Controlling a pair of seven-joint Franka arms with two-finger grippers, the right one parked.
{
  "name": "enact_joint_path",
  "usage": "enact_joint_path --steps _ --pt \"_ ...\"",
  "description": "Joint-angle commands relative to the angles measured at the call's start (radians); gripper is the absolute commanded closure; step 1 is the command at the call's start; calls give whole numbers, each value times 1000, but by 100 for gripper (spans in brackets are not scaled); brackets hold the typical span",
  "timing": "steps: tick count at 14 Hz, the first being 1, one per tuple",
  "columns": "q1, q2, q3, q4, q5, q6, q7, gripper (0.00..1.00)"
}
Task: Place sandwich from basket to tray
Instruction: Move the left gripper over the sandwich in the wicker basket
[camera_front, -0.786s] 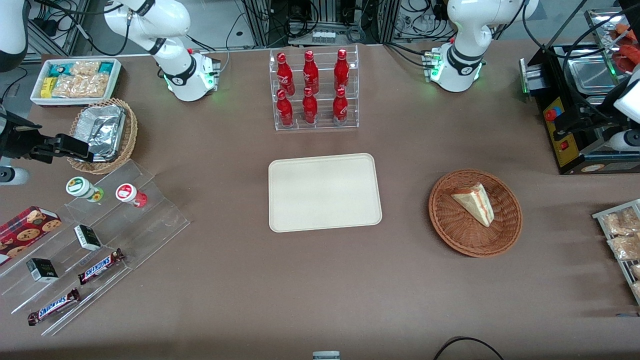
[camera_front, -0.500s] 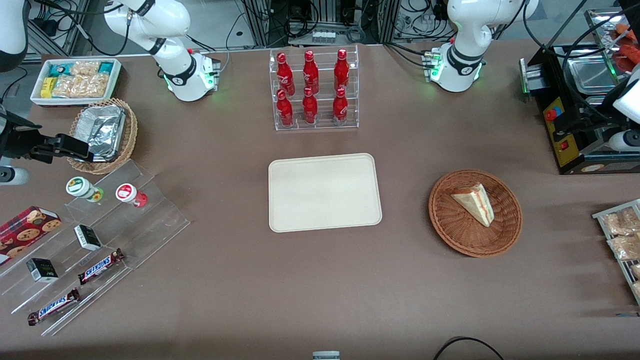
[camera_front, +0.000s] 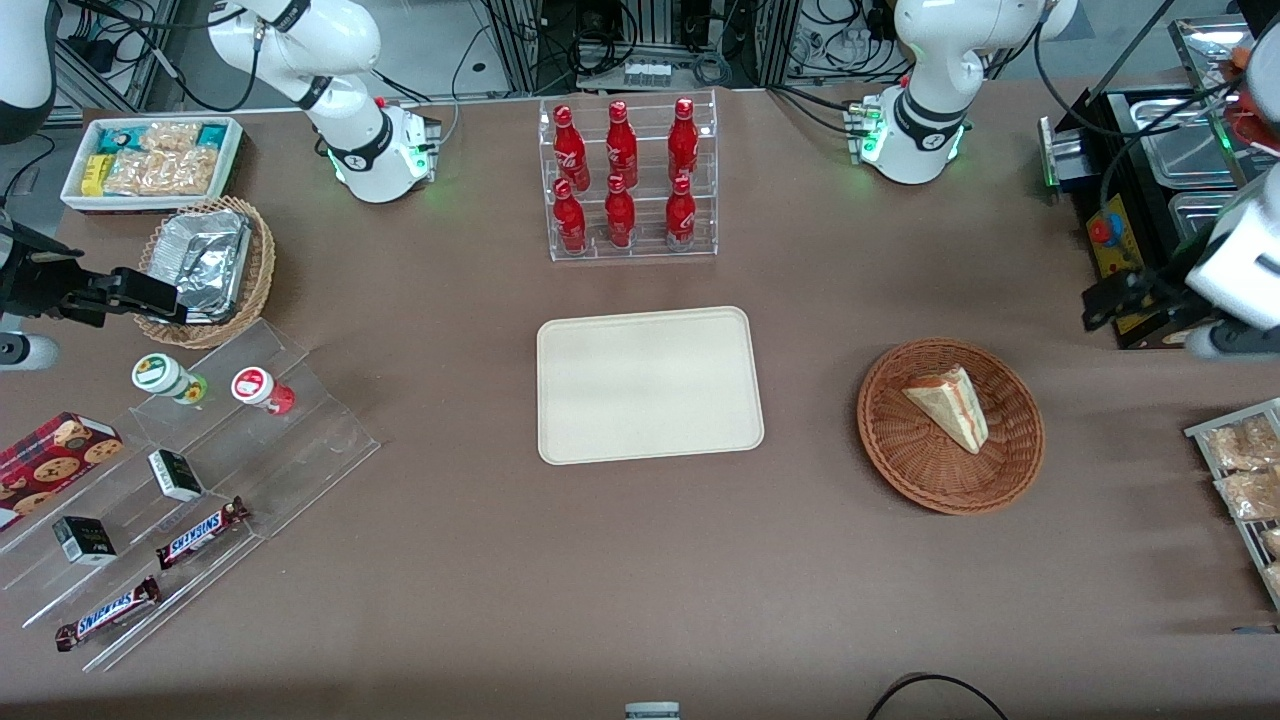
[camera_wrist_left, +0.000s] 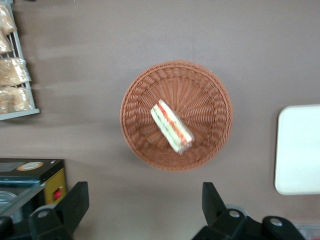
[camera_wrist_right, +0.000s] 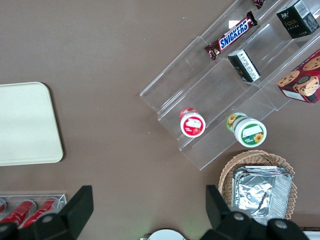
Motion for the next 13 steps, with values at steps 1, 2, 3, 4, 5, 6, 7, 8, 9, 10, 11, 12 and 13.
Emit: enact_joint_path --steps 1,2,3,4,5,6,7,8,9,10,11,12,13 --pt "-42 -24 -4 -143 -8 126 -125 0" --pt "-43 -22 -6 -184 3 164 -169 0" --pt "-47 -21 -16 -224 7 201 -197 0" --pt "-47 -24 -16 -264 7 241 -219 0" --pt "-45 -30 -16 -306 7 276 -243 0" --pt "-45 -30 -16 -343 7 315 -291 0" --pt "-47 -31 -16 -381 7 353 -352 0" --pt "-48 -30 -18 -412 9 388 -404 0" --pt "-48 -30 -18 -436 9 408 -427 0" --pt "-48 -31 -18 -471 7 440 -447 0" --pt "-47 -33 -18 -508 7 494 -485 0" --pt "-47 -27 -18 -537 7 542 -527 0" --pt "-45 -16 -16 -554 7 585 -561 0"
